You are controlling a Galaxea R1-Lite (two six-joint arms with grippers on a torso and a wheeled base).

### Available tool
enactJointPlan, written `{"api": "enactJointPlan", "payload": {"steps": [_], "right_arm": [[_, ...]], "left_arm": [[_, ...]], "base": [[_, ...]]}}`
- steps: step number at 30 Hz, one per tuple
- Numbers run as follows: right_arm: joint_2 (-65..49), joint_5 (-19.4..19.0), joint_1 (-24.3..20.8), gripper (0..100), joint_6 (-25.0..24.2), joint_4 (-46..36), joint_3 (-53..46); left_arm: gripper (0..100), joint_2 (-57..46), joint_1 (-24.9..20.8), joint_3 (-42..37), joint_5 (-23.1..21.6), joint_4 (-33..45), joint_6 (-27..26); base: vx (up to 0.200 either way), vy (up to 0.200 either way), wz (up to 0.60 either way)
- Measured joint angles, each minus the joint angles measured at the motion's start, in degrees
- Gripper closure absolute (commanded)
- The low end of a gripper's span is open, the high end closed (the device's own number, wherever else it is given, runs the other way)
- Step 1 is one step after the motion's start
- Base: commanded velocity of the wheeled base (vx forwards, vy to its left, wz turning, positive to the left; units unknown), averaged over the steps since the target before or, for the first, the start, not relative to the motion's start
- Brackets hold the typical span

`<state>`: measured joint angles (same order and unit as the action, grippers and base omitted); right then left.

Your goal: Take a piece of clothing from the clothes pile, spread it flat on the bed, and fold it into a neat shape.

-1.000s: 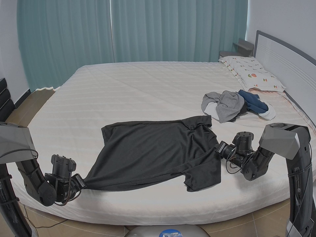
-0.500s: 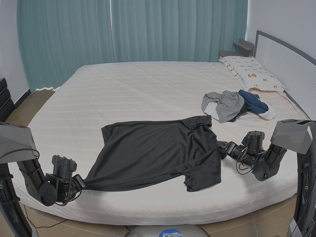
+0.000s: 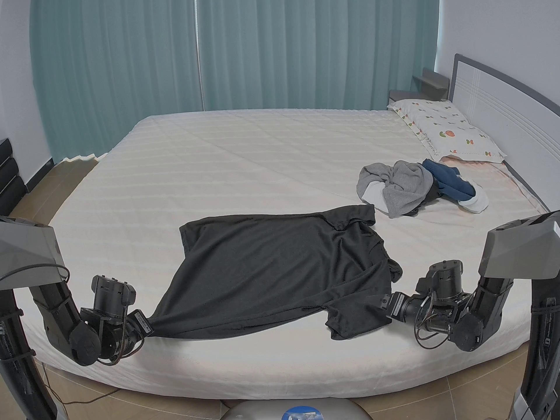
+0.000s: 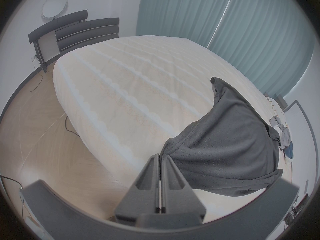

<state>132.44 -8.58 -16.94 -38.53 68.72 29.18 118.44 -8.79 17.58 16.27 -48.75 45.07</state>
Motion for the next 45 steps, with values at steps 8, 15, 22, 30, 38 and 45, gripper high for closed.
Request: {"api": "enactJointPlan", "payload": {"steps": [8, 15, 22, 30, 38, 45], "right_arm": [[3.54, 2.73, -2.36, 100, 0.13, -0.43, 1.63], [3.21, 3.01, -2.32, 100, 0.22, -0.65, 0.96], [-0.85, 2.82, -0.33, 100, 2.6, -1.33, -3.5], [-7.22, 2.34, 1.46, 100, 6.35, -1.5, -12.59], [-11.98, 2.93, 1.95, 100, 10.05, -1.57, -20.43], [-13.14, 3.72, 1.82, 100, 10.53, -2.89, -22.44]], "left_arm": [[100, 0.05, -0.07, 0.0, -0.05, 0.0, 0.0], [100, 0.16, -0.07, 0.0, -0.05, 0.0, 0.0], [100, -0.04, -0.11, -0.44, -0.05, 0.15, -0.32], [100, -1.22, -0.41, -2.39, 0.06, 0.56, -3.44], [100, -2.73, -2.01, -6.31, 0.34, 1.35, -7.59], [100, -3.29, -3.97, -7.78, 0.39, 7.16, -8.48]], "base": [[0.0, 0.0, 0.0], [0.0, 0.0, 0.0], [0.0, 0.0, 0.0], [0.0, 0.0, 0.0], [0.0, 0.0, 0.0], [0.0, 0.0, 0.0]]}}
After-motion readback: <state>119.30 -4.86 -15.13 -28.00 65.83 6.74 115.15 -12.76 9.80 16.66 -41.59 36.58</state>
